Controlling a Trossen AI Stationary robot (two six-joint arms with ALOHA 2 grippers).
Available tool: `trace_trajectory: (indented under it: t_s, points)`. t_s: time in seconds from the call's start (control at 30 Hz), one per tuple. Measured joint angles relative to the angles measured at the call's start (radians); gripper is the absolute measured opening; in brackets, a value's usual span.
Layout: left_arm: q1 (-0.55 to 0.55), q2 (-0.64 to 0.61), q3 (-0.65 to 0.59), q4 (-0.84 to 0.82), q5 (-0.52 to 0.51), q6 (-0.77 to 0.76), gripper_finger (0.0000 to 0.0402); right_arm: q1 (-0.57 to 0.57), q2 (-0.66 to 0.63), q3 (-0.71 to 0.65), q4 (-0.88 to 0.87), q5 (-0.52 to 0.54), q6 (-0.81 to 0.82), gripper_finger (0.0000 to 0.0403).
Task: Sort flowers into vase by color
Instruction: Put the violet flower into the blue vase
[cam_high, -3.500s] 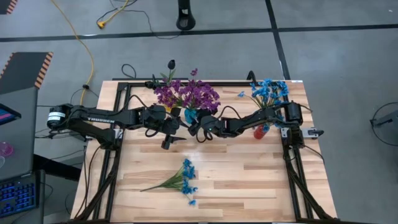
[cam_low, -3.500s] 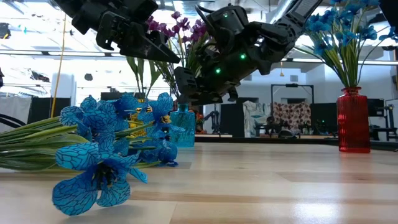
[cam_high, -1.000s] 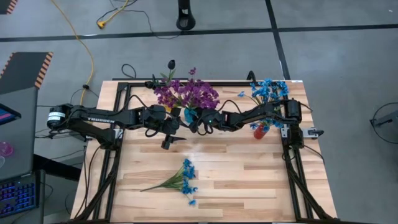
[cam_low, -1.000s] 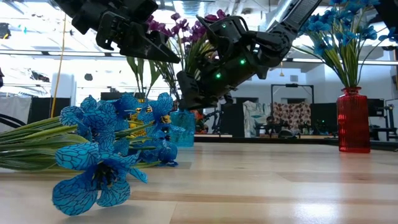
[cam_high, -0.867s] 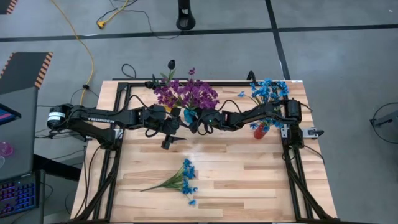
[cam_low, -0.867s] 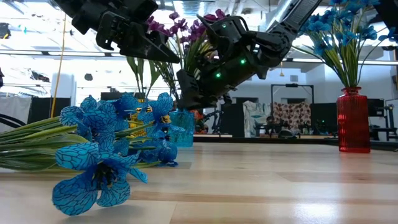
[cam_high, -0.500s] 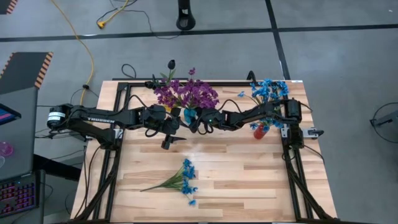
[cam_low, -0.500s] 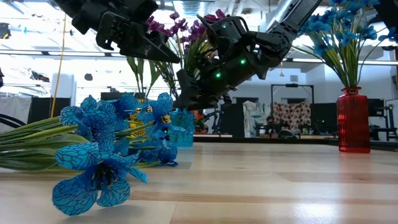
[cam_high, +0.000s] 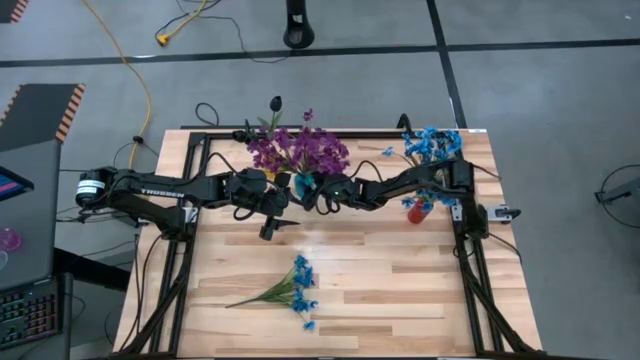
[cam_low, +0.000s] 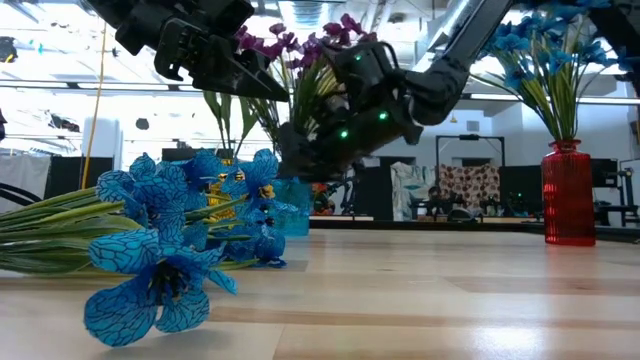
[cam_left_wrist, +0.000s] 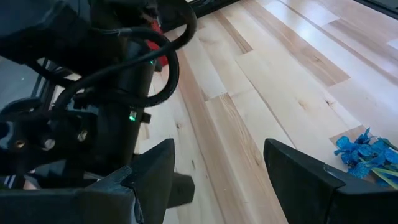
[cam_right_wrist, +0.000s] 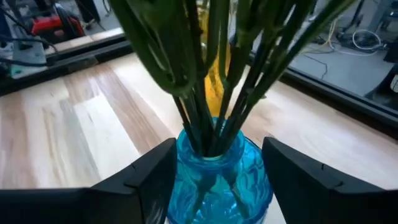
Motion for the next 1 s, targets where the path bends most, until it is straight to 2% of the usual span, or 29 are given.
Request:
trace_trajectory:
  t_s: [0.3, 0.5, 0.7, 0.87, 1.0]
  points:
    - [0.000, 0.000, 0.000, -0.008, 0.000, 0.001, 0.0235, 0.000, 0.034, 0.037, 0.016, 0.002, -0.033, 0.0253]
    - [0.000, 0.000, 0.000, -0.008, 0.000, 0.002, 0.0235, 0.000, 0.036, 0.047, 0.016, 0.003, -0.052, 0.0203]
    - [0.000, 0.000, 0.000, -0.008, 0.000, 0.000, 0.0235, 0.000, 0.036, 0.047, 0.015, 0.048, -0.053, 0.0144]
    - [0.000, 0.000, 0.000, -0.008, 0.000, -0.025, 0.0235, 0.001, 0.032, 0.048, -0.002, 0.068, -0.053, 0.0146]
    - [-0.003, -0.006, 0.000, -0.028, -0.001, -0.052, 0.0235, 0.008, 0.029, 0.049, -0.037, 0.145, -0.047, 0.0175]
